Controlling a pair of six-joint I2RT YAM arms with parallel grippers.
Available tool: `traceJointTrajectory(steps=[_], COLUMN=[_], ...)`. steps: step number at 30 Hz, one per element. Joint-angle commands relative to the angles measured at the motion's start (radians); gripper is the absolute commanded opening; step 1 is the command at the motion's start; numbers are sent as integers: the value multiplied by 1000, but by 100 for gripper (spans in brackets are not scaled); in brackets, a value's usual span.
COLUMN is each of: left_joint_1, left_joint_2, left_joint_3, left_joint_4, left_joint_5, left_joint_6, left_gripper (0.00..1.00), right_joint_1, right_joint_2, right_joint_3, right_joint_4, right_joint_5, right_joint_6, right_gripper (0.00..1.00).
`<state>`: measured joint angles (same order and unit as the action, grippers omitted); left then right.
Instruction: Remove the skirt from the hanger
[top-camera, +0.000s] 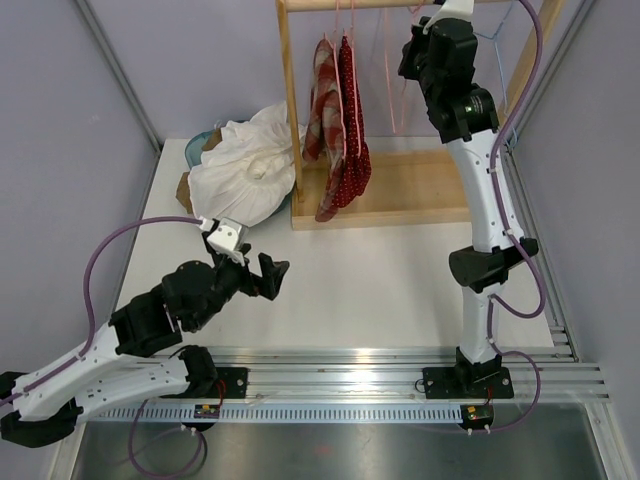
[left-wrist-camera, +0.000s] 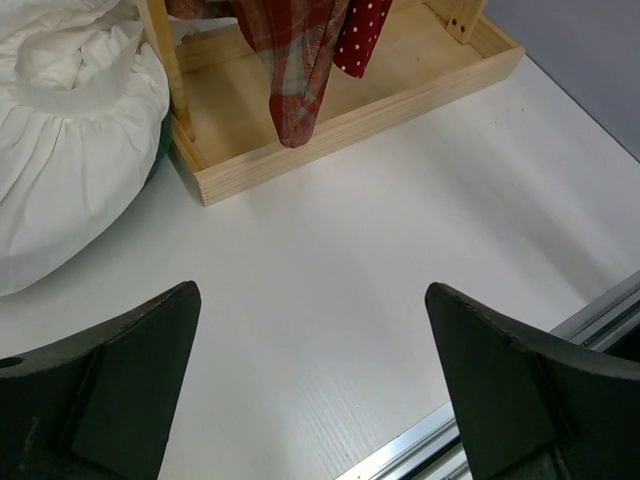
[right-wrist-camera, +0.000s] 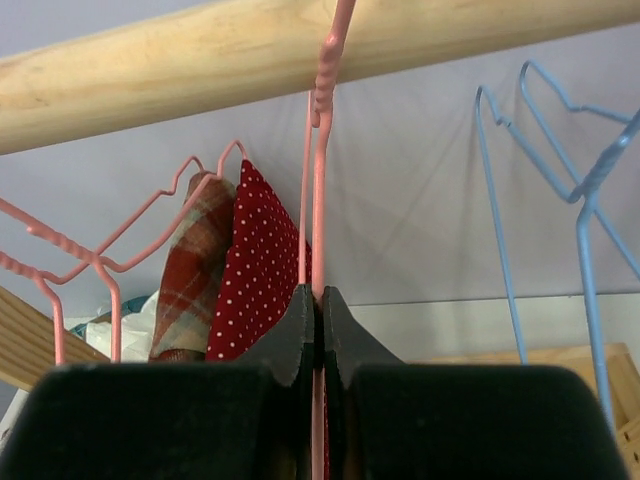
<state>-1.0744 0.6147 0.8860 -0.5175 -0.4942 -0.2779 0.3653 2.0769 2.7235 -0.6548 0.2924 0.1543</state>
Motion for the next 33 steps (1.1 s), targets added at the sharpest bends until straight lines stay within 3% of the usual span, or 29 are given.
traceJointTrajectory(steps=[1, 10, 16, 17, 18, 20, 23, 27, 33], left_joint_1=[-1, -1, -1, -1, 1, -1, -1, 1, 1], left_joint_2=[2, 16, 17, 17, 19, 22, 22, 16, -10], left_joint_3=[-21, -15, 7, 17, 24, 50, 73, 96, 62], left_joint_4=[76, 83, 53, 45, 36, -2, -55, -107, -162], left_joint_5=[-21, -7, -7, -9, -20, -36, -84, -153, -317], left_joint_6=[9, -1, -10, -9, -7, 3, 20, 26, 2], left_gripper=[99, 99, 99, 99, 99, 99, 99, 99, 99], right_joint_1=[-16, -17, -23, -25, -23, -25, -25, -20, 98], right_joint_2=[-11, -118, -167, -179, -195, -250, -340, -442, -404], right_joint_3=[-37, -249, -280, -284, -303, -323, -383, -453, -371], right_joint_4=[84, 34, -12, -14, -14, -9, 3, 6, -51], right_joint_5=[-39, -30, -15, -3, 23, 45, 44, -77, -231], right_joint_6=[53, 71, 68, 67, 64, 56, 56, 91, 55], right_gripper=[0, 0, 2, 46, 69, 99, 100, 100, 100])
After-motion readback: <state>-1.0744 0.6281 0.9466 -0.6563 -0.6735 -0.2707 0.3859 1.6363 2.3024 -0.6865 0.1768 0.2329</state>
